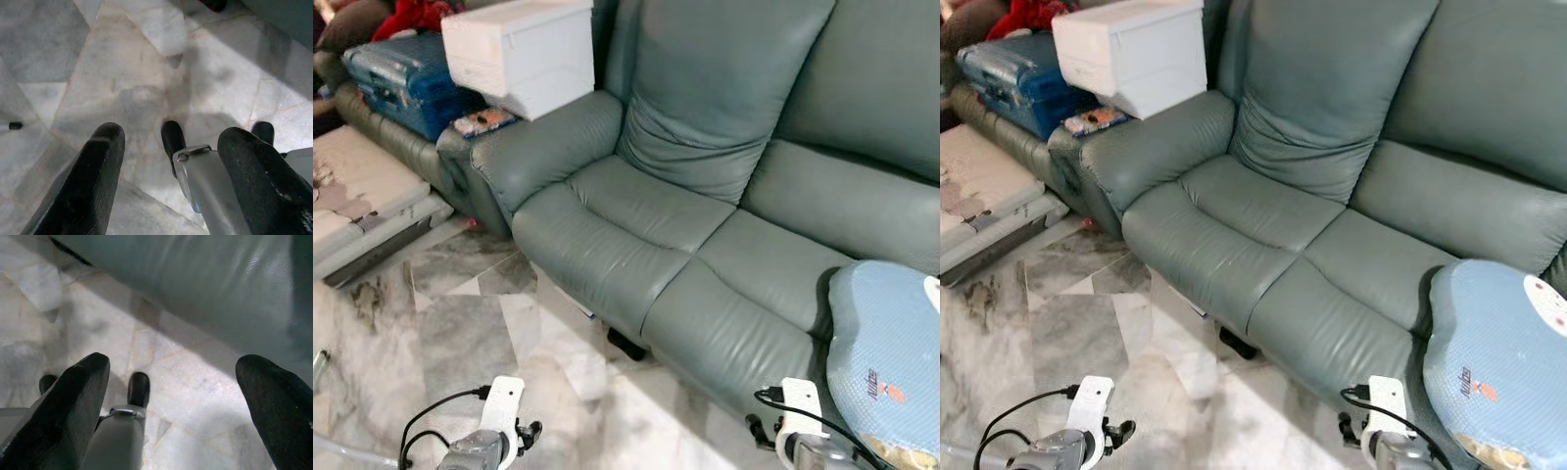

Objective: Picking trash to rubbish bin

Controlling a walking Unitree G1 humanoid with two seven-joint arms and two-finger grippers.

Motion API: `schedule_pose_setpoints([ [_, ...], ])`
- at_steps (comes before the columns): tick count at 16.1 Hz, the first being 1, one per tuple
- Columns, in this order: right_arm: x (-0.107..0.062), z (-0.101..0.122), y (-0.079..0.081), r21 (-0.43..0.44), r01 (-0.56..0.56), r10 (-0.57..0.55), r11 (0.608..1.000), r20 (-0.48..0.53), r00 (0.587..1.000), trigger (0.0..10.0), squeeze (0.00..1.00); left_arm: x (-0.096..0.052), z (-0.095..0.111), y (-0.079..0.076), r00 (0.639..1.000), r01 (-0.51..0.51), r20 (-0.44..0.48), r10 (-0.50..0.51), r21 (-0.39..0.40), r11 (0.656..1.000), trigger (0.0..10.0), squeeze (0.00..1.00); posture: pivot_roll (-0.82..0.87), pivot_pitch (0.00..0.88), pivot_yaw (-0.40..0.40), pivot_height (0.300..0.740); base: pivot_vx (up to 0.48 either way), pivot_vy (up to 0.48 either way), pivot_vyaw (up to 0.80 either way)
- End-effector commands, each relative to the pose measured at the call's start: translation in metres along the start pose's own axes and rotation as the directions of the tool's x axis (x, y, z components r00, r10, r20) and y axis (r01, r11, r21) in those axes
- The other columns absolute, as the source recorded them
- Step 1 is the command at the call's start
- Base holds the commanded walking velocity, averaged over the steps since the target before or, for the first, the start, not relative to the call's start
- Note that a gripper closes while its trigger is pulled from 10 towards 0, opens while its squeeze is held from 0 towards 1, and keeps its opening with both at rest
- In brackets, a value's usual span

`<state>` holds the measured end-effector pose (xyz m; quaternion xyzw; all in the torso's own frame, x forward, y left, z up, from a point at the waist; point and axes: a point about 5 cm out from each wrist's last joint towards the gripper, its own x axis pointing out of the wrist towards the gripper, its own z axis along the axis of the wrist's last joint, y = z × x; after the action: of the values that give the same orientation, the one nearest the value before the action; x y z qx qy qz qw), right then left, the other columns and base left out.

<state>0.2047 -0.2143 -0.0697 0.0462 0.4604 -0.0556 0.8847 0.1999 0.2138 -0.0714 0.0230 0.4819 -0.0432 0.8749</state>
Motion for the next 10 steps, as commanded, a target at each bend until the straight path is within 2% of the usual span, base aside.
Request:
schedule_pose_setpoints([
  [1, 0.0004, -0.0009, 0.0027, -0.010, -0.002, 0.002, 1.000, -0.009, 1.000, 10.0, 0.00, -0.0012, -0.0004, 0.0050, 1.000, -0.016, 0.005, 0.016, -0.008, 1.000, 10.0, 0.00, 0.01, 0.035, 0.036, 0.740, 0.000, 0.000, 0.00],
  [7, 0.0003, -0.0010, 0.0023, -0.019, -0.002, 0.002, 1.000, -0.010, 1.000, 10.0, 0.00, -0.0013, -0.0023, 0.0058, 0.999, -0.034, -0.007, 0.034, -0.025, 0.999, 10.0, 0.00, 0.01, 0.035, 0.035, 0.740, 0.000, 0.000, 0.00],
  [10, 0.0003, -0.0013, 0.0022, -0.021, -0.002, 0.002, 1.000, -0.012, 1.000, 10.0, 0.00, -0.0013, -0.0030, 0.0058, 0.999, -0.032, -0.012, 0.031, -0.026, 0.999, 10.0, 0.00, 0.01, 0.041, 0.036, 0.740, 0.000, 0.416, 0.00],
])
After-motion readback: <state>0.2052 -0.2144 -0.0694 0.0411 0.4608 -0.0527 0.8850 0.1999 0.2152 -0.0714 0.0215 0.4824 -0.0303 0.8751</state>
